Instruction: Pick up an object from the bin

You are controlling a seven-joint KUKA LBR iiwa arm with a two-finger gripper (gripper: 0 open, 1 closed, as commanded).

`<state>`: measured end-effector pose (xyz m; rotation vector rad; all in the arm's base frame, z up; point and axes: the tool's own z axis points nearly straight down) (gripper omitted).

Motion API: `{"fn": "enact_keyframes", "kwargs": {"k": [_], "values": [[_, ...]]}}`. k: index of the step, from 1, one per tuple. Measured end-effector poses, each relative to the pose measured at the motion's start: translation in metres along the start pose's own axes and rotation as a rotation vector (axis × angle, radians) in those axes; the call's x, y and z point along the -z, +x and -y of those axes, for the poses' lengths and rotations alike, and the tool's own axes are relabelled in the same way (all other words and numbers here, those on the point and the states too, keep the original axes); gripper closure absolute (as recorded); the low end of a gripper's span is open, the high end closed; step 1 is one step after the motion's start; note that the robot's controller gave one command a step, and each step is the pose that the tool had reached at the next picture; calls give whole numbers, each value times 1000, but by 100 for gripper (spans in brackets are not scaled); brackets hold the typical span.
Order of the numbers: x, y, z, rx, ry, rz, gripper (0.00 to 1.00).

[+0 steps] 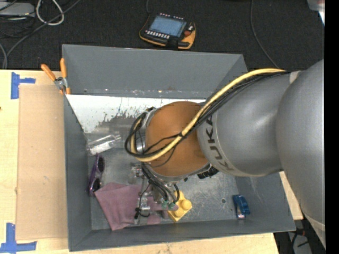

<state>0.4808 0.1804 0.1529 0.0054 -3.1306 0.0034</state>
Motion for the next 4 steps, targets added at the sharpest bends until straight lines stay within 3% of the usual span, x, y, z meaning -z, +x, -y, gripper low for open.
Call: {"fn": "enact_keyframes", "kwargs": {"k": [1,2,3,4], "values": [[4,-2,1,-7,-2,8,0],[-80,3,42,103,-6,25,0],[-80,3,39,125,-6,30,0],[-83,-23,25,21,-7,24,0]]}}
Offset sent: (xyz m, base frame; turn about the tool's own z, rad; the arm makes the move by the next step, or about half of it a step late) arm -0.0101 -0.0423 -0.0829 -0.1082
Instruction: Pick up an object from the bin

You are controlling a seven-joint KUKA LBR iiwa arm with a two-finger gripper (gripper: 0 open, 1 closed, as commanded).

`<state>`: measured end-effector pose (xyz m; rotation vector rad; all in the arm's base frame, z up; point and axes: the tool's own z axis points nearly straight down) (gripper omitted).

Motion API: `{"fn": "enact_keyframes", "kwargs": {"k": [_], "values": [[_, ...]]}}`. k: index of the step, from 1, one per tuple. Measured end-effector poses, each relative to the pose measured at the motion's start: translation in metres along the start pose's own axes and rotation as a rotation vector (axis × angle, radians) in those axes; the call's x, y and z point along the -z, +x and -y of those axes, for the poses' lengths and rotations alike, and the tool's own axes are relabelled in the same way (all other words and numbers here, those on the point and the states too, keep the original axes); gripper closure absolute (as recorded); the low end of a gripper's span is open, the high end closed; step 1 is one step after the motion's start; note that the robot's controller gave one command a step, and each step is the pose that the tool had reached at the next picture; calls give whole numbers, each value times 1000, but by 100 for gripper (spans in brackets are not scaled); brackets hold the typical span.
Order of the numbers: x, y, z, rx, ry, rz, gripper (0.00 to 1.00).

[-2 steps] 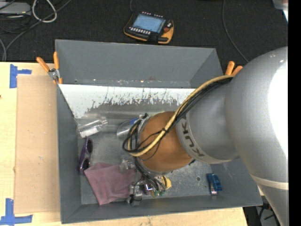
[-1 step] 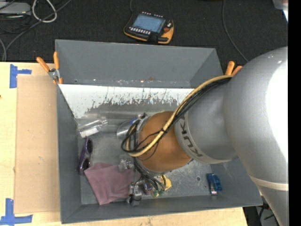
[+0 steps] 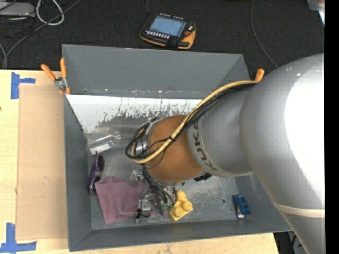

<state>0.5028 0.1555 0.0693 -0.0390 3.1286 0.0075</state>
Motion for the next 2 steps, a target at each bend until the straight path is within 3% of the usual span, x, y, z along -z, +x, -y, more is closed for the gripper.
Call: {"fn": "enact_keyframes", "kwargs": {"k": [1,2], "values": [[3,18,9,84,0,5,0],[0,2,1,10,-1,-1,100]]}}
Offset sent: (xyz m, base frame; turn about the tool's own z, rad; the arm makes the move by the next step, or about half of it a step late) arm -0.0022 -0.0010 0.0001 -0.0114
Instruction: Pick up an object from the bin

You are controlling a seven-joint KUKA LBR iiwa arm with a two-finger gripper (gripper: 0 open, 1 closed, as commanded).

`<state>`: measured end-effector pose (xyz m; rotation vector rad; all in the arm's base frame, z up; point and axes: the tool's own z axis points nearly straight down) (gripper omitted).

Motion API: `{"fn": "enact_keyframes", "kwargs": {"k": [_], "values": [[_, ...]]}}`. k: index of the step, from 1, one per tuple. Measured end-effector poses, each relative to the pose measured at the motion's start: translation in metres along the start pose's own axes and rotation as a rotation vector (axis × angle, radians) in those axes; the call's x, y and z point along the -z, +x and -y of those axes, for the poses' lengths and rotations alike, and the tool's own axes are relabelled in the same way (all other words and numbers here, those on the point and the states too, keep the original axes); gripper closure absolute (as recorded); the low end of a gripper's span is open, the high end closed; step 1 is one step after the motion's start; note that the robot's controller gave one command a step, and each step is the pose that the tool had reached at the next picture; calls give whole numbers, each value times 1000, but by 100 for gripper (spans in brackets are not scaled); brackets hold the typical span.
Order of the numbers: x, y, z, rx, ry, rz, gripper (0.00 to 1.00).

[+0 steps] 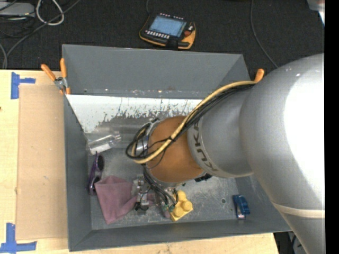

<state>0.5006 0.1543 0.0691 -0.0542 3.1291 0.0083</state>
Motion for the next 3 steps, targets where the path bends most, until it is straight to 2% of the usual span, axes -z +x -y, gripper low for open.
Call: {"fn": "enact_keyframes", "kwargs": {"k": [3], "values": [[10,0,0,-3,0,-1,100]]}}
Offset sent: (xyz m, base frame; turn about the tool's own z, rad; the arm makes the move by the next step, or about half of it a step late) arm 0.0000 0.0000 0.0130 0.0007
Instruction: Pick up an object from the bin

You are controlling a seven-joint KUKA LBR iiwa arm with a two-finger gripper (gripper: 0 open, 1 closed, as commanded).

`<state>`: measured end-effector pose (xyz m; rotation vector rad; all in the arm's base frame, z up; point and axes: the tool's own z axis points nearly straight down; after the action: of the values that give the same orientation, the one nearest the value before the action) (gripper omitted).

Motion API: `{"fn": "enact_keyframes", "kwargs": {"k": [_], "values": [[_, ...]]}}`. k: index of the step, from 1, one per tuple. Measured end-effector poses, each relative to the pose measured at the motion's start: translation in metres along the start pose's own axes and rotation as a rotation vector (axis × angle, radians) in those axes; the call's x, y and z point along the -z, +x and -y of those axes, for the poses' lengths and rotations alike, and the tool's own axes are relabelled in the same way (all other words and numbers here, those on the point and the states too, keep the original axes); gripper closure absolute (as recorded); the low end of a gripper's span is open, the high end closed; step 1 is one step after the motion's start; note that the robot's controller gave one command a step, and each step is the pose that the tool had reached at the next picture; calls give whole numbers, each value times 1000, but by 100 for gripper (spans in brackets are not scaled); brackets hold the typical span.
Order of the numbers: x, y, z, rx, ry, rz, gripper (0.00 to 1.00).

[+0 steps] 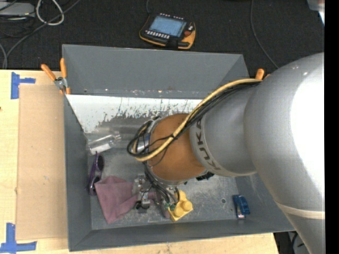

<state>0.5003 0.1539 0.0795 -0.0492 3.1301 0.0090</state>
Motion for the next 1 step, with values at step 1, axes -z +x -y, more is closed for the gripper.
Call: {"fn": "enact_keyframes", "kwargs": {"k": [1], "values": [[33,3,1,-1,3,-11,100]]}}
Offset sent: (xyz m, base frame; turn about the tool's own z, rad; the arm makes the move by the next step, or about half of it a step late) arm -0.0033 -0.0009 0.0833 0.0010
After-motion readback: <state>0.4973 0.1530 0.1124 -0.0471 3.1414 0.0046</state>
